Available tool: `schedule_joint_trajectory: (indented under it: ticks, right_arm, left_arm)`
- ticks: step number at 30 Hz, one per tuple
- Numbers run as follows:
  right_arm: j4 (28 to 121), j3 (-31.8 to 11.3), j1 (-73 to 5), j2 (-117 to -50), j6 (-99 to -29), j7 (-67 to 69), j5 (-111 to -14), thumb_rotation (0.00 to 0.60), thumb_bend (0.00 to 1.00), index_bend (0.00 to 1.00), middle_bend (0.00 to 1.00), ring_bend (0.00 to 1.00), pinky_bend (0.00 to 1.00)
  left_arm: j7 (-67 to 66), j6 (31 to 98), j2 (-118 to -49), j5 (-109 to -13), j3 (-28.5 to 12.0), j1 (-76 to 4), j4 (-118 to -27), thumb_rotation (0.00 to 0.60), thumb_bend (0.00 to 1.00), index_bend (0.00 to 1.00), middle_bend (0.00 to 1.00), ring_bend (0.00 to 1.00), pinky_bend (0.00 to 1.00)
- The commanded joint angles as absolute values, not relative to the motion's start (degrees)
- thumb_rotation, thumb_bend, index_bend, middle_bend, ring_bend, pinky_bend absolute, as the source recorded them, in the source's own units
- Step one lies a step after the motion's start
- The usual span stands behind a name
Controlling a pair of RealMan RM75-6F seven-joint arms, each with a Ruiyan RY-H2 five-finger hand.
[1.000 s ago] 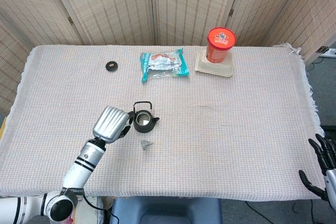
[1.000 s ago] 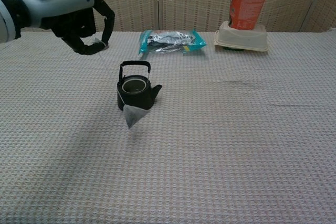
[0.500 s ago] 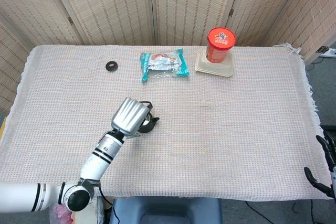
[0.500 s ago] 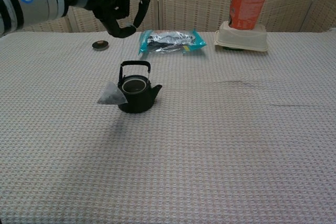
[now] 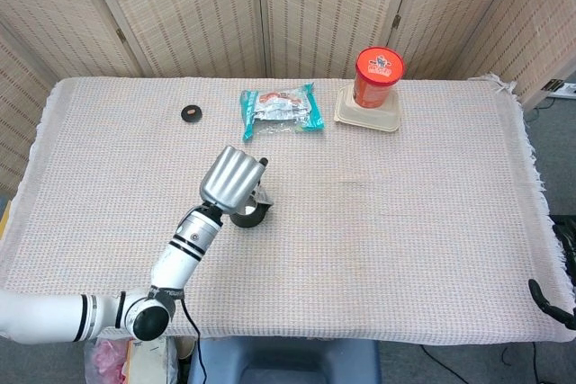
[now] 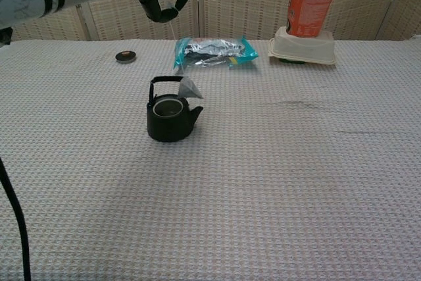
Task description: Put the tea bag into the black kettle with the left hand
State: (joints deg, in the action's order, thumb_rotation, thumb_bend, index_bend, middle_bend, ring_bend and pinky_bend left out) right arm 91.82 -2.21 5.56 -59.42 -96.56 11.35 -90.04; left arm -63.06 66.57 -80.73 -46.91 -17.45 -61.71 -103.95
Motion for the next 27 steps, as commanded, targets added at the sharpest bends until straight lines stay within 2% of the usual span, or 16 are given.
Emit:
schedule_joint_trajectory:
  ticks: [1,11,20,27]
  right_arm:
    - [92.10,-2.35,5.54,-59.56,-96.46,10.82,-89.86,0.600,0.27,0.00,0.00,0.00,0.00]
    - [92.31,-2.09,6.04,-60.01,-97.81,9.82,-91.23,0.600,0.27,0.00,0.00,0.00,0.00]
    - [92.11,-2.16,6.54,-60.09,-98.57,10.01,-91.23,0.600,0.27,0.00,0.00,0.00,0.00]
    - [91.91,-1.92,6.71,-60.53,-99.05,9.11,-92.20,0.600,0.27,0.00,0.00,0.00,0.00]
  left_arm:
    - [-61.05,66.03,-80.27,-46.76,-16.76,-61.62,-102.93,0.600,0.44,0.60,1.00,1.00,1.00]
    - [-54.98,63.06,-80.08,-48.11,-14.31,-61.30,-98.66,0.600,0.44,0.60,1.00,1.00,1.00]
    - [-53.71,63.19,-79.99,-48.06,-13.65,-61.73,-98.83,0.600,0.44,0.60,1.00,1.00,1.00]
    - [-49.67,62.74,-81.92,-48.95,-11.61,-60.36,-97.95,0.600,0.44,0.60,1.00,1.00,1.00]
